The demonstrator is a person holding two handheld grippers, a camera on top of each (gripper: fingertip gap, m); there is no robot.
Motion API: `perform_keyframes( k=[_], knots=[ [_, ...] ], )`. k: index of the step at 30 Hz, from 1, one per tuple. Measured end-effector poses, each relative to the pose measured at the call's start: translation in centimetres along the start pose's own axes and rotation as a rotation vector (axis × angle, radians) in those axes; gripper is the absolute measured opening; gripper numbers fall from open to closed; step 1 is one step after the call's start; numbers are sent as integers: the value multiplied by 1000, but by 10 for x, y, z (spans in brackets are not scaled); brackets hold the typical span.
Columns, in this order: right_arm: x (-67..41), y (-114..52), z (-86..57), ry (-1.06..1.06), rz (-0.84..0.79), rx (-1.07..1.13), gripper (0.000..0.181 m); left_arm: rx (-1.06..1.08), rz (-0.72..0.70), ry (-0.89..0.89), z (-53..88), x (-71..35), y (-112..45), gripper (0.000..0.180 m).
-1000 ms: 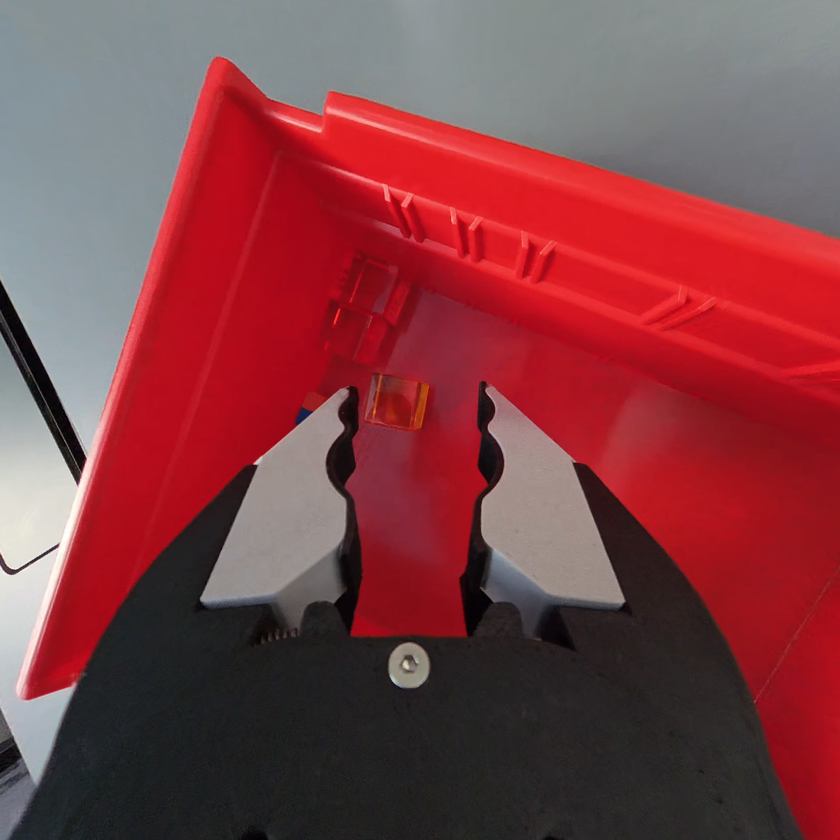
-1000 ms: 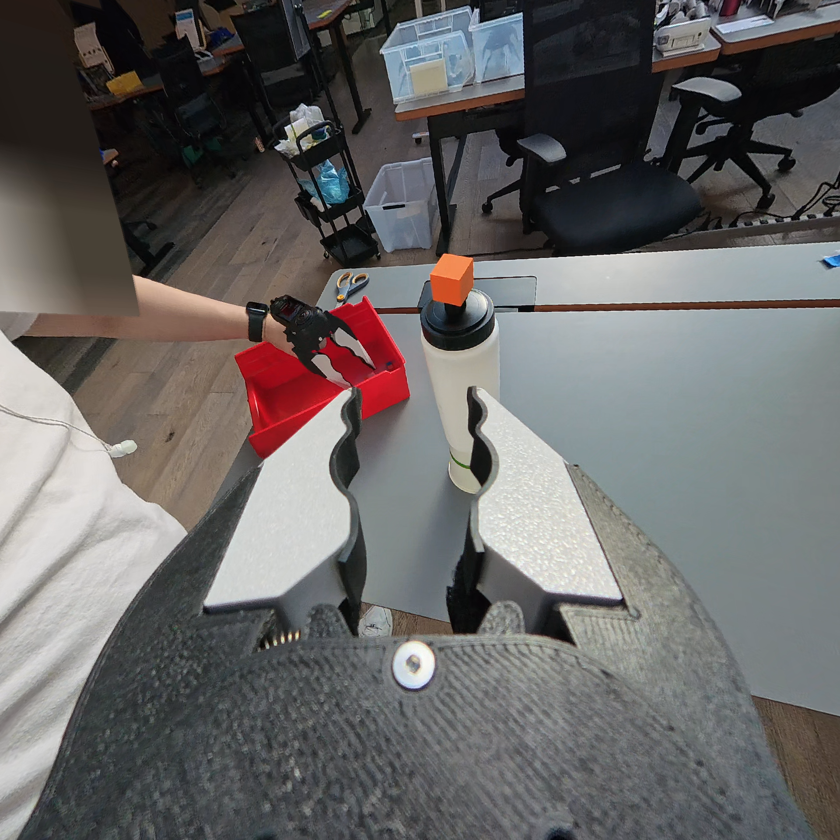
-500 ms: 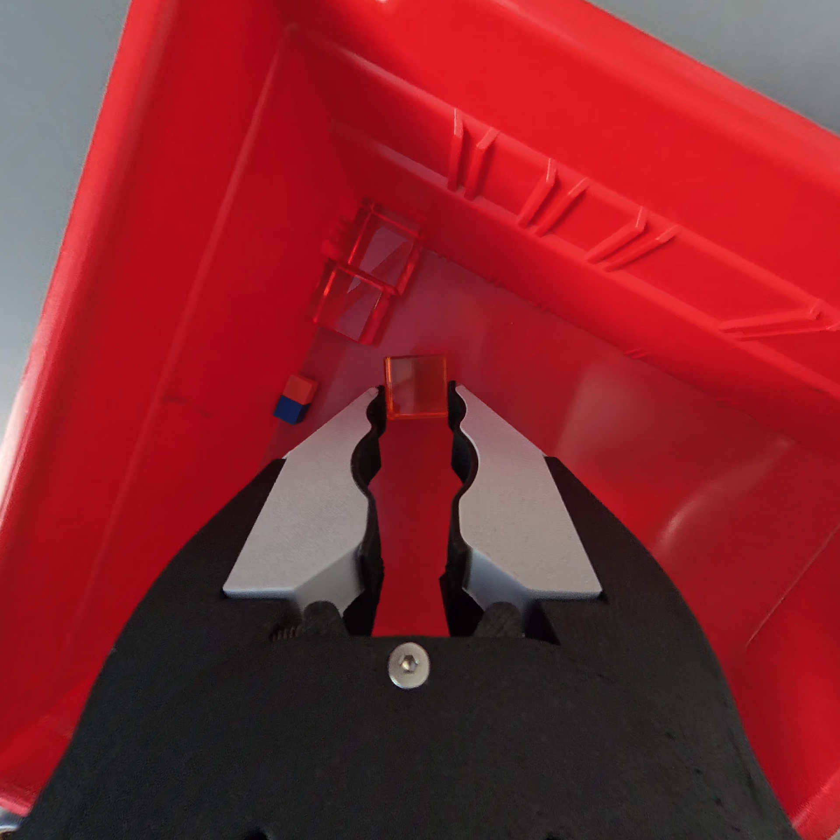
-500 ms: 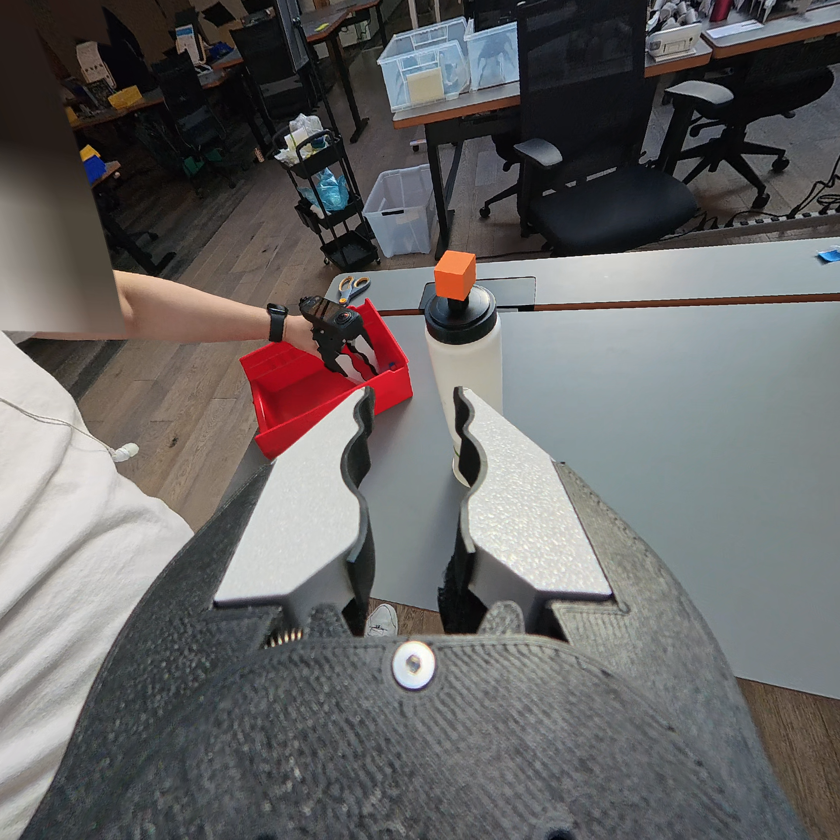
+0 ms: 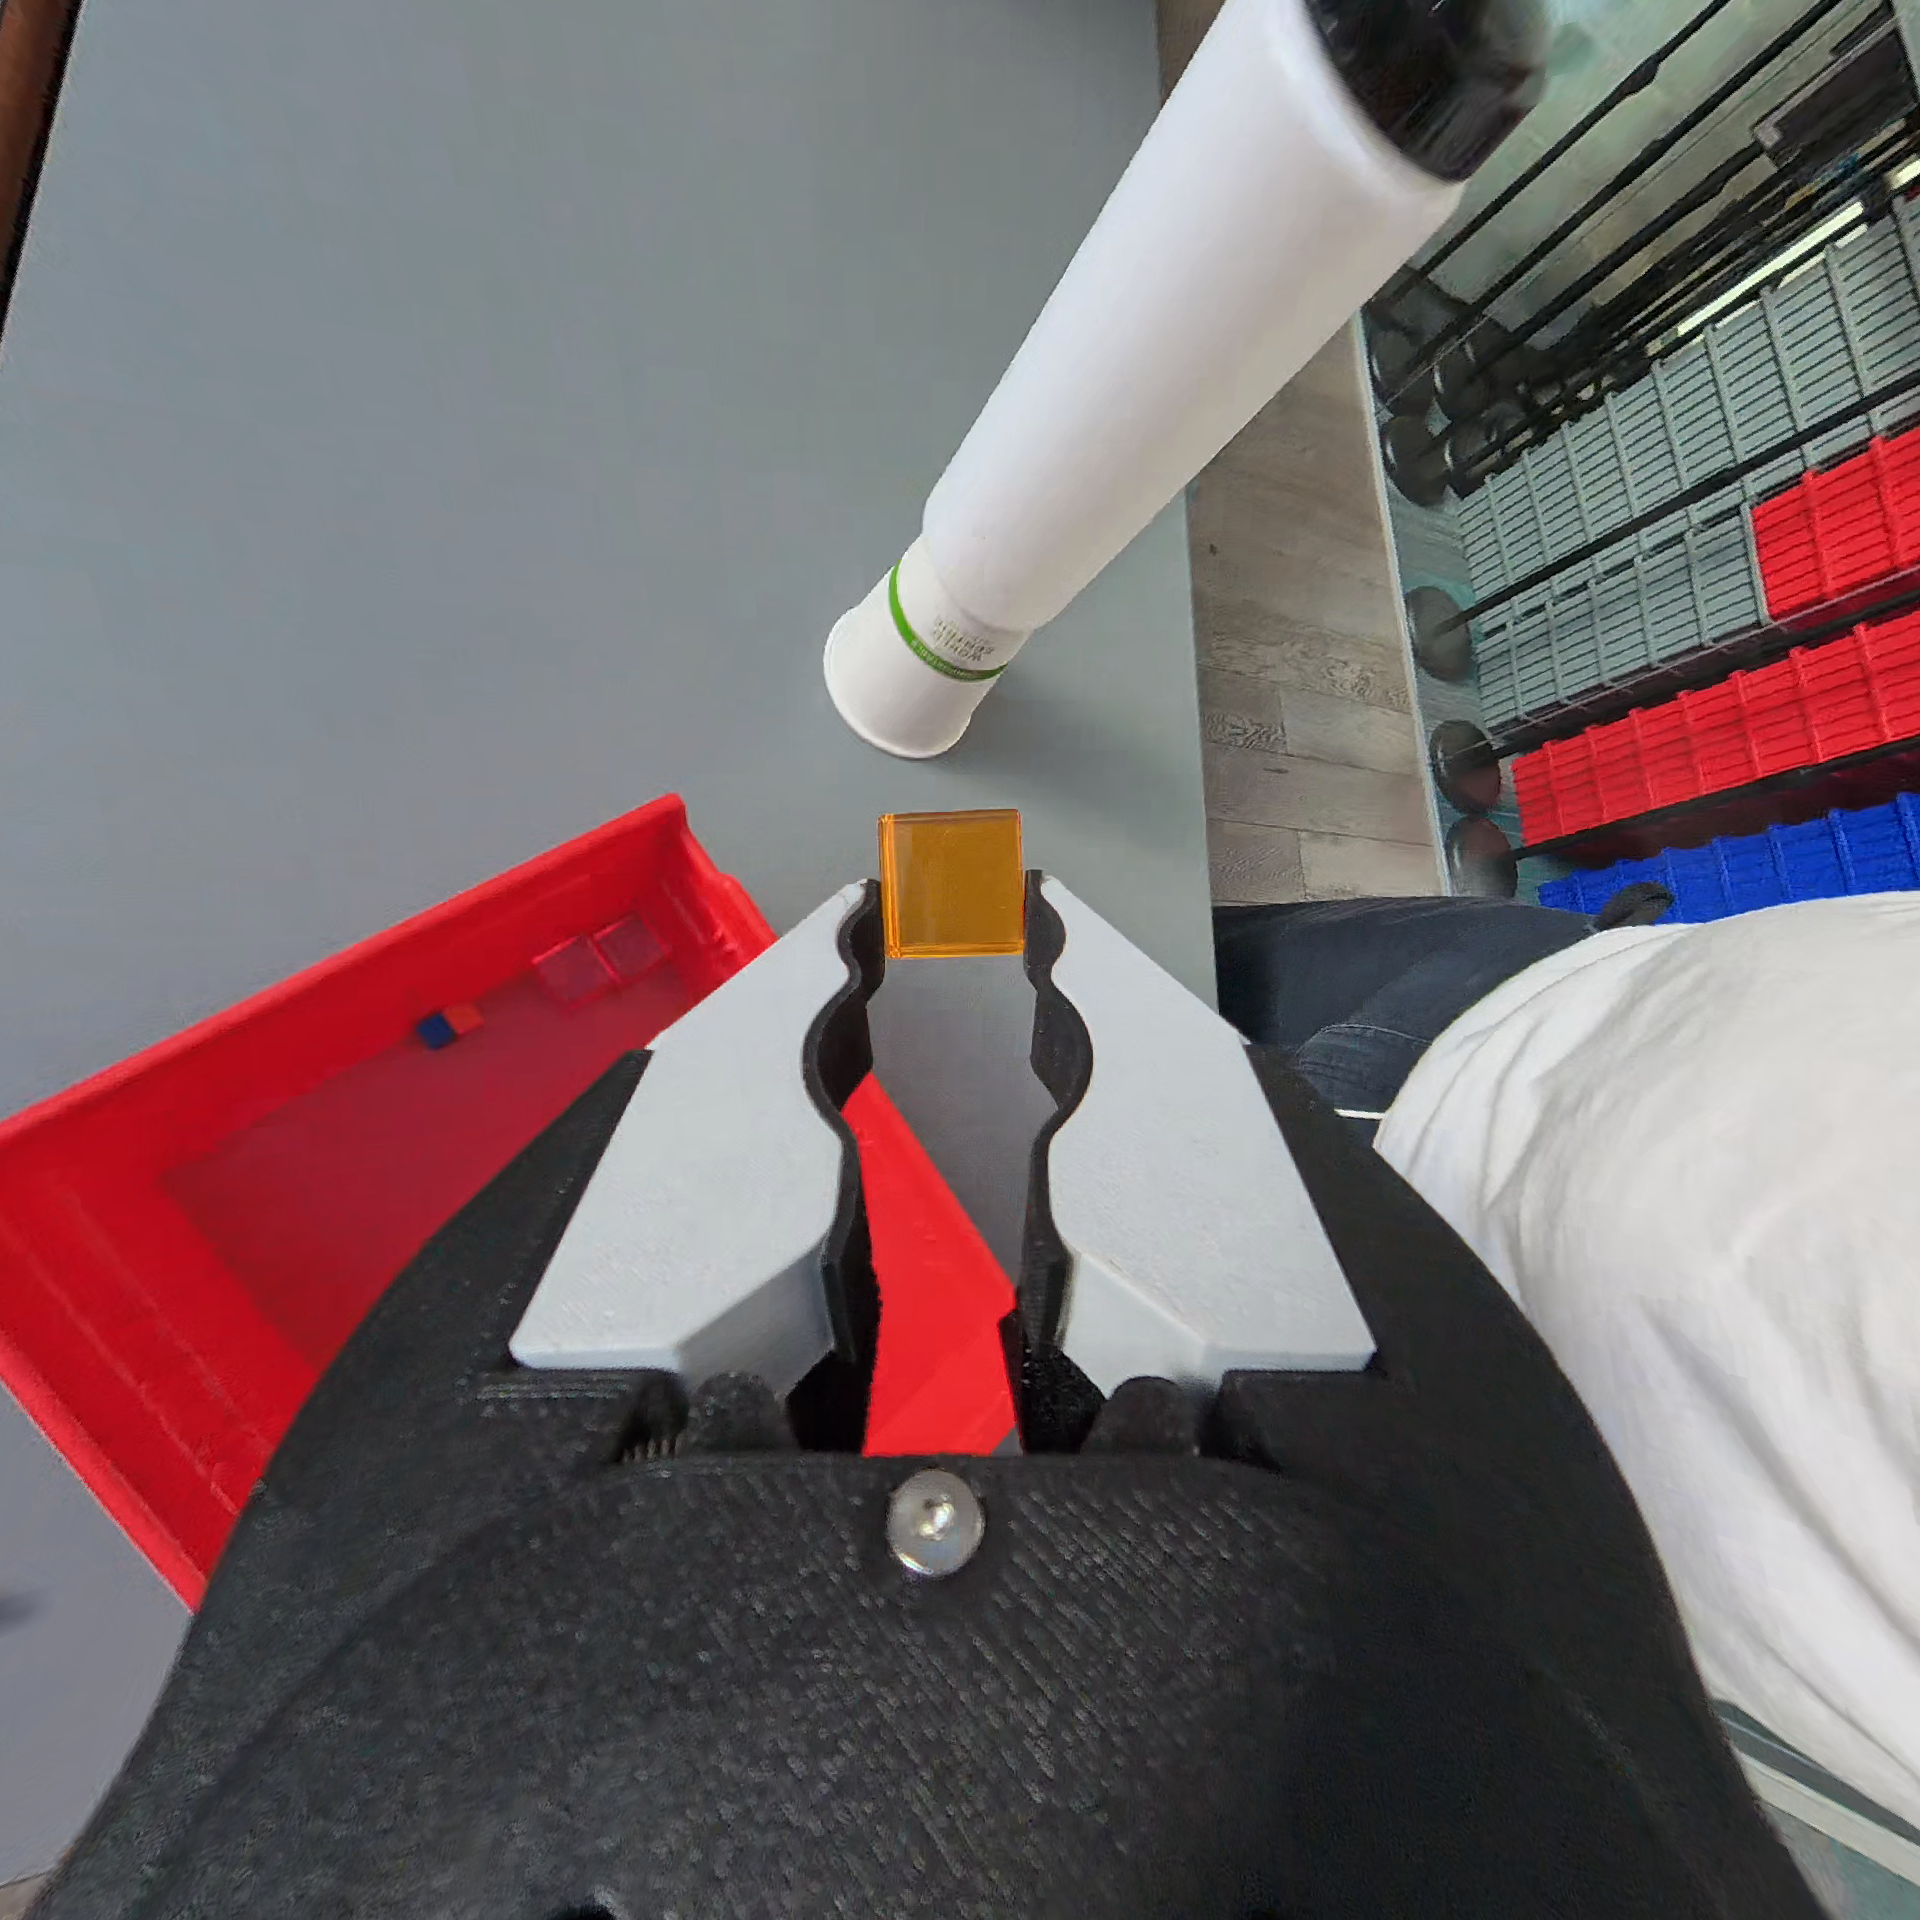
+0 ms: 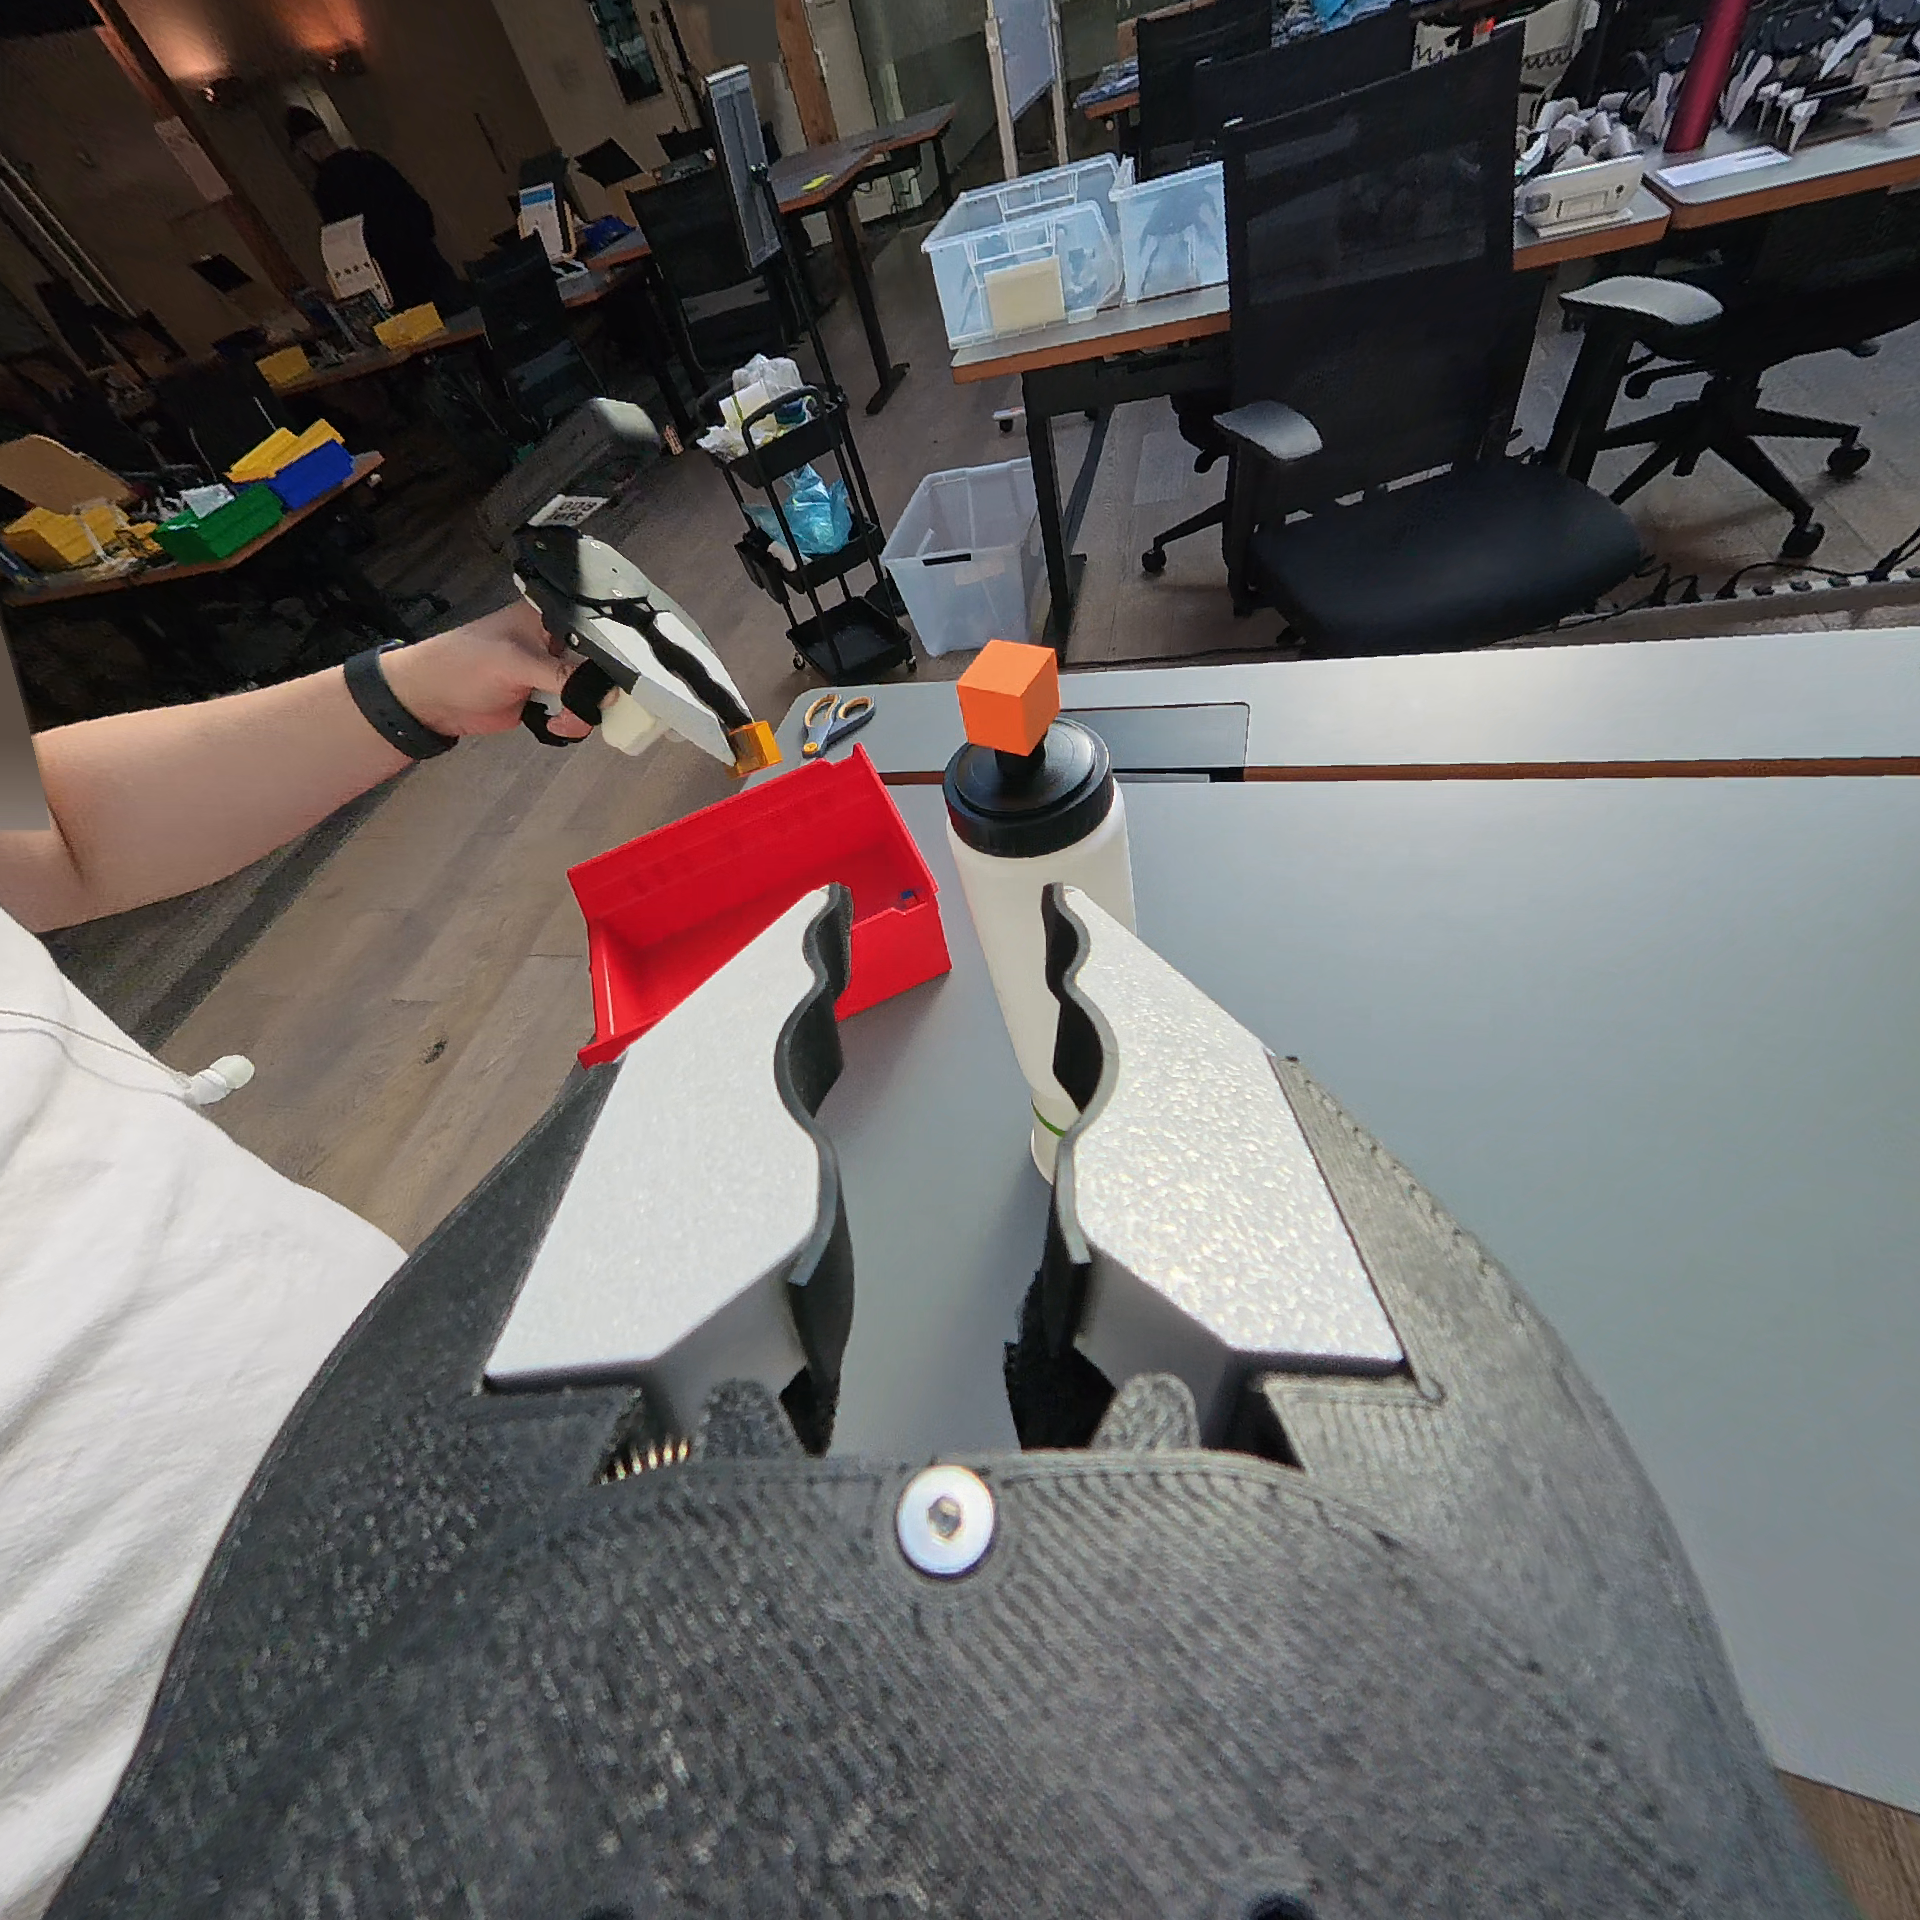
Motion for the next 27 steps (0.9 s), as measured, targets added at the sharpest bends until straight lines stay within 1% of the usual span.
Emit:
perform_keyframes(
  k=[3, 5, 8, 10, 13, 16, 23, 27],
  knots=[
    [-18, -20, 5, 53, -45, -81, 35, 25, -64, -119, -69, -68, 12, 25],
    [-27, -32, 8, 95, -46, -135, 35, 4, -67, -220, -111, -107, 10, 25],
    [-38, -48, 6, 154, -38, -202, 35, -106, 18, -379, -149, -154, -6, 25],
    [-41, -58, 0, 180, -22, -250, 36, -169, 89, -443, -160, -178, -22, 25],
    [-41, -68, -11, 161, 16, -299, 39, -182, 179, -442, -171, -201, -46, 25],
    [-39, -73, -18, 134, 14, -354, 39, -249, 254, -468, -168, -213, -65, 25],
    [-32, -80, -29, 117, 40, -397, 39, -277, 348, -468, -162, -212, -91, 25],
    [-29, -80, -28, 106, 39, -410, 40, -283, 365, -462, -158, -211, -94, 25]
  ],
)
Point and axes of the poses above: each gripper's, where its closed fingertips meet, y back along the fingers, x out of its underside, z = x × y across the jaws, the point moved 5 cm from there along y, back along the fingers, and after that the axes turned 3 degrees about x, right-handed, at the moved point
